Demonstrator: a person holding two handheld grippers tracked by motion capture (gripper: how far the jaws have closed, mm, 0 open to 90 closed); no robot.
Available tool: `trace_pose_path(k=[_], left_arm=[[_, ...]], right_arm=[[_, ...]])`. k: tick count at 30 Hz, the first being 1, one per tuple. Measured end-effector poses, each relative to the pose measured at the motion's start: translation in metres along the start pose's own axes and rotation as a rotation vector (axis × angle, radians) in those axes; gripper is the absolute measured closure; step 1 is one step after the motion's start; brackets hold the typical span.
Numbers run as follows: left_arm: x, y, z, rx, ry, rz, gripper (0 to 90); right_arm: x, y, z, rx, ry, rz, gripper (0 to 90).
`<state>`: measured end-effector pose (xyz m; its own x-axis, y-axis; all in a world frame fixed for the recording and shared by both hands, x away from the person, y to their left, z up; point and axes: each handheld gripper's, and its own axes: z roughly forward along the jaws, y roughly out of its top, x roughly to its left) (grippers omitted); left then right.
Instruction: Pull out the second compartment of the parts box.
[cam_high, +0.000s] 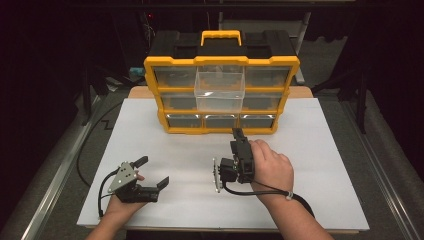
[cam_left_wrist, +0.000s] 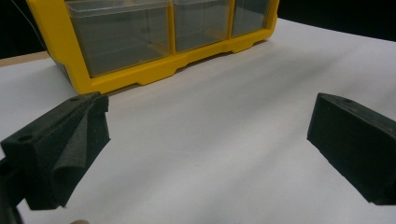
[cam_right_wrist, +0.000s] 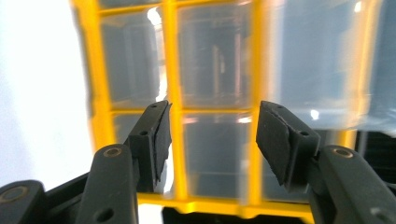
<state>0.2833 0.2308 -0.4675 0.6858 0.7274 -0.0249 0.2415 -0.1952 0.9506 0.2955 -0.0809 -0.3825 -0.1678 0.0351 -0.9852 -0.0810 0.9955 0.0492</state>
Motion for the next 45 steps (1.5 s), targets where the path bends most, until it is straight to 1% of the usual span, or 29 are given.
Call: trace_pose_path(k=[3, 4, 10, 11, 12, 13, 14, 16, 20, 22, 24, 25, 26, 27, 28, 29, 30, 31, 32, 33, 34, 35, 36, 37, 39, 40, 41, 45], left_arm=[[0.000, 0.000, 0.000, 0.002, 0.000, 0.002, 0.1], [0.000, 0.000, 0.000, 0.002, 0.000, 0.000, 0.1], [0.000, -0.001, 0.001, 0.007, 0.000, 0.000, 0.1], [0.000, -0.001, 0.001, 0.009, 0.000, 0.002, 0.1], [0.001, -0.001, 0.001, 0.010, 0.000, 0.002, 0.1], [0.001, -0.001, 0.001, 0.011, 0.001, 0.002, 0.1], [0.001, -0.001, 0.001, 0.011, 0.001, 0.003, 0.1], [0.001, -0.001, 0.002, 0.013, -0.001, 0.009, 0.1], [0.002, -0.001, 0.002, 0.016, 0.001, 0.004, 0.1], [0.002, -0.001, 0.002, 0.022, -0.007, -0.004, 0.1], [0.002, -0.001, 0.002, 0.022, -0.006, -0.005, 0.1], [0.002, -0.001, 0.002, 0.022, -0.006, -0.008, 0.1], [0.002, -0.001, 0.003, 0.022, -0.005, -0.013, 0.1], [0.002, -0.001, 0.002, 0.020, -0.003, -0.014, 0.1], [0.002, -0.001, 0.002, 0.016, -0.002, -0.016, 0.1], [0.002, 0.000, 0.002, 0.011, -0.002, -0.020, 0.1], [0.002, 0.000, 0.002, 0.007, -0.001, -0.023, 0.1], [0.002, 0.000, 0.001, 0.007, 0.000, -0.025, 0.1], [0.003, 0.000, 0.001, 0.007, 0.001, -0.027, 0.1], [0.003, 0.000, 0.001, 0.004, 0.002, -0.031, 0.1], [0.003, 0.000, 0.002, 0.000, 0.002, -0.033, 0.1], [0.003, 0.000, 0.002, -0.001, 0.000, -0.032, 0.1], [0.003, 0.000, 0.003, 0.001, -0.001, -0.029, 0.1], [0.003, 0.000, 0.003, 0.005, -0.002, -0.024, 0.1], [0.003, -0.001, 0.003, 0.012, -0.001, -0.015, 0.1], [0.003, -0.001, 0.003, 0.012, -0.001, -0.013, 0.1], [0.003, -0.001, 0.002, 0.010, 0.000, -0.012, 0.1], [0.003, 0.000, 0.001, 0.002, 0.008, -0.017, 0.1]], right_arm=[[0.019, -0.005, 0.003, 0.004, 0.031, -0.004, 44.5], [0.026, -0.007, 0.003, 0.014, 0.047, -0.002, 44.4], [0.056, -0.018, 0.008, 0.027, 0.099, 0.009, 43.5], [0.065, -0.021, 0.008, 0.042, 0.116, 0.009, 43.4], [0.065, -0.021, 0.008, 0.042, 0.116, 0.009, 43.4], [0.074, -0.023, 0.008, 0.047, 0.131, 0.013, 43.2], [0.074, -0.023, 0.008, 0.047, 0.131, 0.013, 43.2], [0.082, -0.026, 0.007, 0.054, 0.142, 0.011, 42.9], [0.094, -0.035, 0.004, 0.073, 0.166, 0.011, 42.0], [0.096, -0.043, 0.001, 0.088, 0.168, 0.024, 41.7], [0.095, -0.052, -0.002, 0.097, 0.179, 0.051, 41.1], [0.095, -0.056, -0.003, 0.099, 0.187, 0.055, 40.4], [0.094, -0.060, -0.005, 0.108, 0.192, 0.050, 39.5], [0.092, -0.067, -0.006, 0.115, 0.211, 0.051, 38.0], [0.092, -0.067, -0.006, 0.115, 0.211, 0.051, 38.0], [0.092, -0.070, -0.007, 0.122, 0.225, 0.057, 37.3], [0.093, -0.072, -0.007, 0.117, 0.224, 0.056, 36.6], [0.091, -0.074, -0.007, 0.121, 0.237, 0.045, 36.0], [0.092, -0.075, -0.007, 0.114, 0.233, 0.053, 34.3], [0.091, -0.075, -0.008, 0.122, 0.249, 0.055, 32.7], [0.090, -0.075, -0.007, 0.110, 0.249, 0.050, 31.2], [0.091, -0.075, -0.008, 0.106, 0.250, 0.053, 29.2], [0.090, -0.074, -0.008, 0.099, 0.255, 0.044, 27.3], [0.091, -0.073, -0.008, 0.102, 0.271, 0.040, 23.9], [0.092, -0.072, -0.007, 0.092, 0.262, 0.045, 22.4], [0.091, -0.071, -0.007, 0.095, 0.272, 0.039, 20.7], [0.090, -0.071, -0.007, 0.093, 0.272, 0.046, 18.8], [0.087, -0.070, -0.009, 0.085, 0.263, 0.061, 12.2]])
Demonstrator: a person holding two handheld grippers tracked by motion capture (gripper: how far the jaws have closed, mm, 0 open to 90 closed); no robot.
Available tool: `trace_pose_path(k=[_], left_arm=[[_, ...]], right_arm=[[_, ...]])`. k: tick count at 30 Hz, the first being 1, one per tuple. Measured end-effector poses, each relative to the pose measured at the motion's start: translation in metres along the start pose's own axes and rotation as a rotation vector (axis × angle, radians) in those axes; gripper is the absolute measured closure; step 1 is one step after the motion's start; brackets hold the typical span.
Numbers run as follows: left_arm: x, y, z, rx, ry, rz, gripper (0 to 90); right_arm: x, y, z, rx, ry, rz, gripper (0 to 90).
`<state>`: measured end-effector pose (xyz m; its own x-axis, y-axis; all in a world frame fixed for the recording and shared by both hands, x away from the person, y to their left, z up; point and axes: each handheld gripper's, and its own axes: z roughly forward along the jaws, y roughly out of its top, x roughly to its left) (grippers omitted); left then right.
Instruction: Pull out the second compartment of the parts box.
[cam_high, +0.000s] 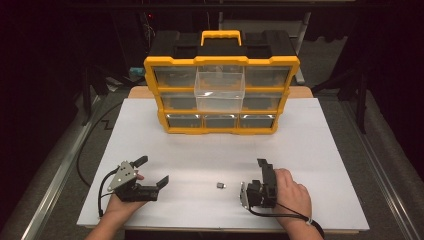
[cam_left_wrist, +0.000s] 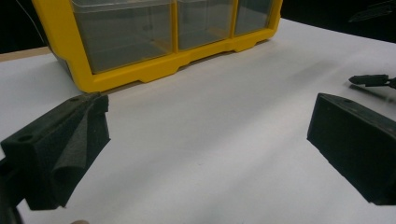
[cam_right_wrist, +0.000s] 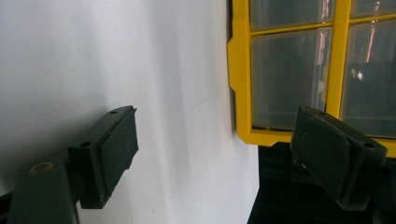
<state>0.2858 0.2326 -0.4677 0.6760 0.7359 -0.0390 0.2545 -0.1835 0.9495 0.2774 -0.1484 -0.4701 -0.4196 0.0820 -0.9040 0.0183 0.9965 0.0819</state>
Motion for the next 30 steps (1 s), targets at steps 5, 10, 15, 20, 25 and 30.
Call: trace_pose_path(k=[5, 10, 15, 20, 25, 30], left_arm=[[0.001, 0.001, 0.000, -0.007, 0.007, -0.011, 0.1], [0.001, 0.001, 0.001, -0.006, 0.005, -0.012, 0.1], [0.001, 0.001, 0.001, 0.000, 0.004, -0.016, 0.1], [0.001, 0.001, 0.002, 0.005, -0.005, -0.022, 0.1], [0.000, 0.001, 0.002, 0.012, -0.008, -0.019, 0.1], [0.002, 0.001, 0.002, 0.019, -0.003, -0.033, 0.1]], right_arm=[[-0.001, -0.001, -0.003, -0.031, -0.012, 0.019, 0.0], [-0.005, -0.005, -0.004, -0.053, 0.000, 0.103, 0.0], [-0.011, -0.013, -0.003, -0.078, 0.066, 0.279, 0.0], [-0.014, -0.024, -0.001, -0.081, 0.119, 0.473, 0.0], [-0.013, -0.036, -0.002, -0.098, 0.174, 0.716, 0.0], [-0.011, -0.051, -0.004, -0.132, 0.230, 0.886, 0.0]])
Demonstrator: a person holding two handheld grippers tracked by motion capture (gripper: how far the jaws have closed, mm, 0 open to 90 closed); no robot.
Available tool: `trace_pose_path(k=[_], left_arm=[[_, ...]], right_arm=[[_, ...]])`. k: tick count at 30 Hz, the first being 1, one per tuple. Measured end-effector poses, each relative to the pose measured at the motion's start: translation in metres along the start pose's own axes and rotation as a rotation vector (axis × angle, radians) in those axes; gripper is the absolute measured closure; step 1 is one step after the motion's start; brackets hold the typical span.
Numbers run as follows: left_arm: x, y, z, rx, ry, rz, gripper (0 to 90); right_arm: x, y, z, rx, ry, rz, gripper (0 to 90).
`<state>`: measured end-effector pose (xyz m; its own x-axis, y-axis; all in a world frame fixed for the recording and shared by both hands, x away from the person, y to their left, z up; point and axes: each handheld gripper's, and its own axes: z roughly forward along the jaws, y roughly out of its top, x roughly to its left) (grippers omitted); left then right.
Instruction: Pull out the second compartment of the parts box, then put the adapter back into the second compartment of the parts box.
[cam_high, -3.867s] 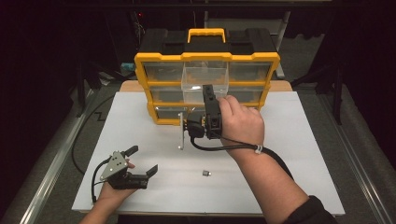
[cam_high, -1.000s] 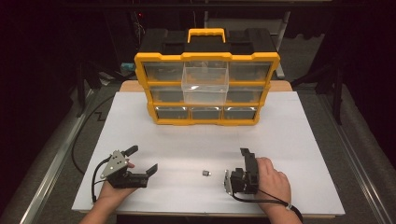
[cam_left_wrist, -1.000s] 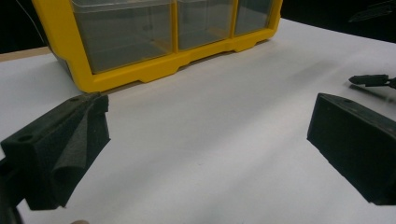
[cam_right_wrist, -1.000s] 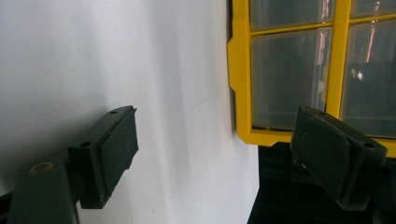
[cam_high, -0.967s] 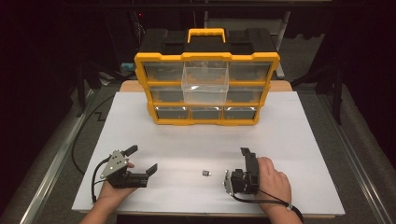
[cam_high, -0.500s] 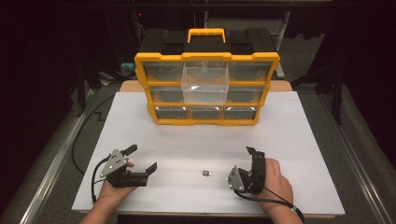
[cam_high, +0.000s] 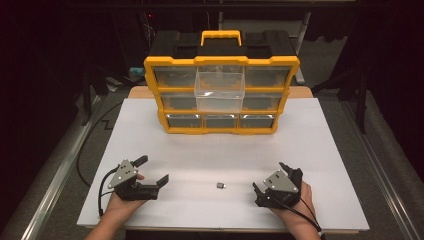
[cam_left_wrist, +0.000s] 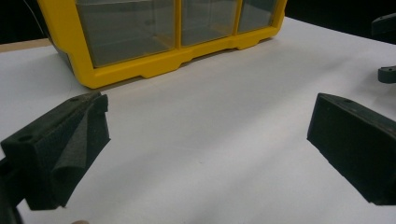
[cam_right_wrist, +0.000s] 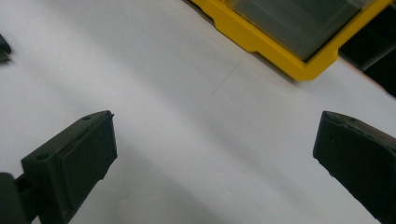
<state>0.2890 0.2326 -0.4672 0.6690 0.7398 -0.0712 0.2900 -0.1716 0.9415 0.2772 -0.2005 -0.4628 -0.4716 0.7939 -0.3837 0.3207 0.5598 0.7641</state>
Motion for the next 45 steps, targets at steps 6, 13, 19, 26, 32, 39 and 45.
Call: trace_pose_path(k=[6, 13, 19, 26, 32, 39, 45], left_arm=[[-0.001, 0.001, 0.001, 0.005, -0.007, 0.006, 0.1], [-0.002, 0.001, 0.002, 0.018, 0.008, 0.007, 0.1], [-0.002, 0.001, -0.001, 0.018, 0.016, 0.014, 0.1], [-0.002, 0.000, 0.001, 0.023, 0.021, 0.031, 0.1], [-0.001, -0.001, 0.001, 0.018, 0.021, 0.026, 0.1], [0.000, -0.002, 0.000, 0.020, 0.015, 0.025, 0.1], [-0.002, -0.001, 0.000, 0.013, 0.015, 0.026, 0.1]], right_arm=[[-0.006, -0.005, 0.000, -0.058, 0.118, 0.172, 0.0], [-0.013, -0.003, 0.005, -0.113, 0.265, 0.381, 0.0], [-0.011, 0.000, 0.010, -0.134, 0.253, 0.367, 0.0], [-0.009, 0.002, 0.011, -0.131, 0.220, 0.310, 0.0], [-0.009, 0.003, 0.010, -0.108, 0.203, 0.302, 0.0], [-0.011, 0.003, 0.011, -0.028, 0.196, 0.287, 0.0], [-0.008, 0.001, 0.014, 0.041, 0.211, 0.260, 0.0]])
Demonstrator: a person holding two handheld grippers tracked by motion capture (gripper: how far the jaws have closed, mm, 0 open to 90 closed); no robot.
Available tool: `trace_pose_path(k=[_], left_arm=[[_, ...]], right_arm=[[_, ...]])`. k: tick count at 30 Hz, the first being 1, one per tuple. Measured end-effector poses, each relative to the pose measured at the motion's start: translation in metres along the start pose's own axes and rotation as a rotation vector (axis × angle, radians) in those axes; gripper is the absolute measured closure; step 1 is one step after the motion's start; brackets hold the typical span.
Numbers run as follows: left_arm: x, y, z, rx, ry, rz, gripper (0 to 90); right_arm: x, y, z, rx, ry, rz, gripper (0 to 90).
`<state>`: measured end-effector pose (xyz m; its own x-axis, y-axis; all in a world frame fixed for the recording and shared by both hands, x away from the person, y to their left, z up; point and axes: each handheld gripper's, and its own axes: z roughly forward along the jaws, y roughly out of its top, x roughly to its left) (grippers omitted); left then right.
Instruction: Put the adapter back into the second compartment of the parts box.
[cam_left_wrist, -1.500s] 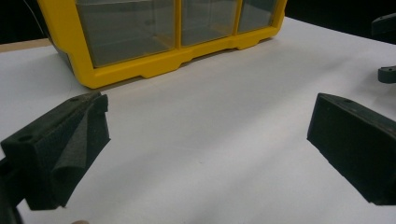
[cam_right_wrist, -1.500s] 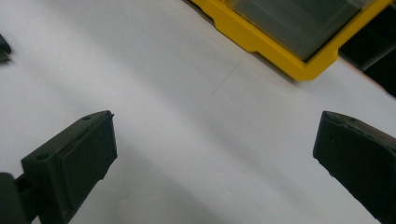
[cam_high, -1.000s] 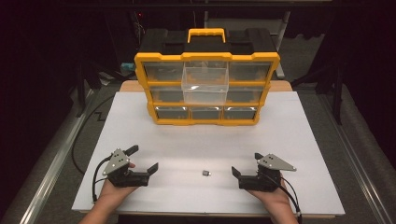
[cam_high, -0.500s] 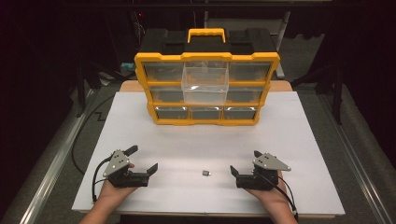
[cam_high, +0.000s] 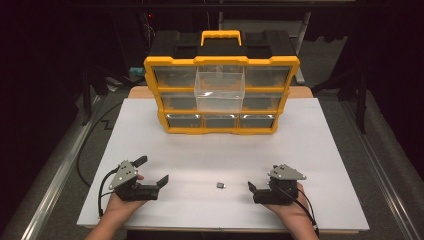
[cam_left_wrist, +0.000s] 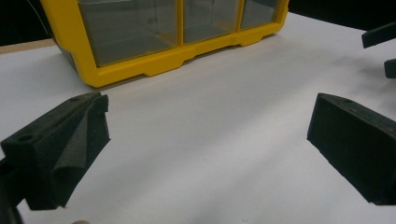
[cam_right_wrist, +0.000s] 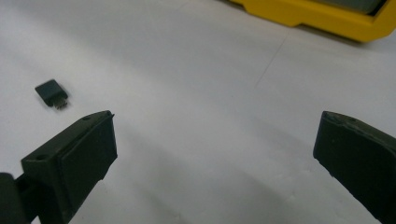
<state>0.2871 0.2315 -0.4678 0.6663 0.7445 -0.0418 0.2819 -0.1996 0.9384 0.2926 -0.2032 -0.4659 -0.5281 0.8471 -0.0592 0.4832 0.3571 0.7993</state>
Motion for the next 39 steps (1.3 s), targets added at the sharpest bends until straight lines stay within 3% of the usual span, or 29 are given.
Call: trace_pose_path(k=[10, 16, 22, 30, 39], left_arm=[[0.000, 0.000, 0.002, -0.003, -0.003, 0.003, 0.1], [-0.001, 0.001, 0.002, -0.006, -0.009, 0.004, 0.1], [-0.001, 0.001, 0.002, -0.008, -0.008, 0.003, 0.1], [0.000, 0.001, 0.002, -0.008, -0.008, 0.006, 0.1], [0.000, 0.001, 0.002, -0.012, -0.005, 0.010, 0.1]], right_arm=[[-0.003, -0.003, 0.003, 0.078, 0.057, 0.003, 0.0], [0.005, -0.001, 0.006, 0.101, 0.117, -0.034, 0.0], [0.020, 0.005, 0.011, 0.093, 0.148, -0.081, 0.0], [0.036, 0.013, 0.021, 0.098, 0.198, -0.107, 1.9], [0.050, 0.028, 0.036, 0.091, 0.258, -0.145, 13.3]])
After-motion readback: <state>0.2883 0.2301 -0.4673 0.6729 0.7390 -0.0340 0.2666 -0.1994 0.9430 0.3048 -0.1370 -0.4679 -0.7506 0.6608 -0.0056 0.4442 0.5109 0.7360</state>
